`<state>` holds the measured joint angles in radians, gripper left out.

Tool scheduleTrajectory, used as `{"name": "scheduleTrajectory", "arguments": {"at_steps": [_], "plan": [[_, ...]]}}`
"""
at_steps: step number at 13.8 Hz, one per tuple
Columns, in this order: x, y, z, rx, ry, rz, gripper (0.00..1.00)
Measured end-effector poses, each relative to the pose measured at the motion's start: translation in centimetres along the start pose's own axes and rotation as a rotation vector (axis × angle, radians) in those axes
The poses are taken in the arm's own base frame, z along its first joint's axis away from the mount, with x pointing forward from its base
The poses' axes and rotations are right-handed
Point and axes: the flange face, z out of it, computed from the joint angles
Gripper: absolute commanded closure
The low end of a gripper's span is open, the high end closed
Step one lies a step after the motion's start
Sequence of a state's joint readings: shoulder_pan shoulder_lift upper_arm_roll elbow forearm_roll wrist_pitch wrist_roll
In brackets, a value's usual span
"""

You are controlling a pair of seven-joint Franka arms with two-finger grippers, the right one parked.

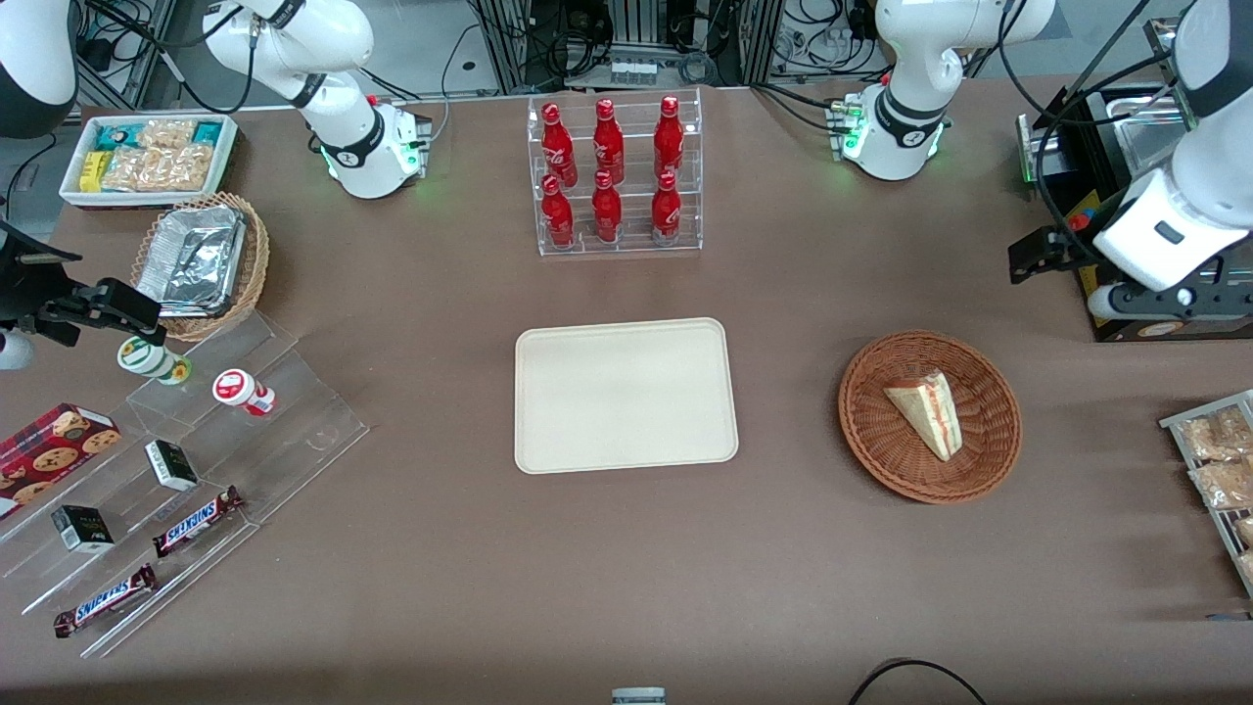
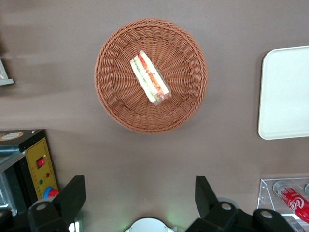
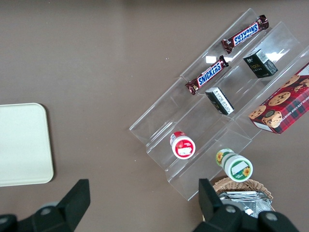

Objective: Place sandwich from basket to tray
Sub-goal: 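Move the open left gripper over the sandwich in the wicker basket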

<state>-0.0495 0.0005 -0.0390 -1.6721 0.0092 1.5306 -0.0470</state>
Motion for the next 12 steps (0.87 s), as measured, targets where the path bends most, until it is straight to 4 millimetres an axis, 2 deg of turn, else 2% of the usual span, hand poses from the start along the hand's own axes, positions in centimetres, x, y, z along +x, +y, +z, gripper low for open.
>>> {"name": "scheduleTrajectory", "arguments": {"at_steps": [4, 7, 12], "plan": [[1.3, 0.1, 4.1, -0.001, 0.011, 0.001, 0.00], [2.0, 0.2, 8.4, -0.002, 0.034, 0.001, 0.00], [2.2, 0.2, 15.2, -0.007, 0.083, -0.035, 0.00]]}}
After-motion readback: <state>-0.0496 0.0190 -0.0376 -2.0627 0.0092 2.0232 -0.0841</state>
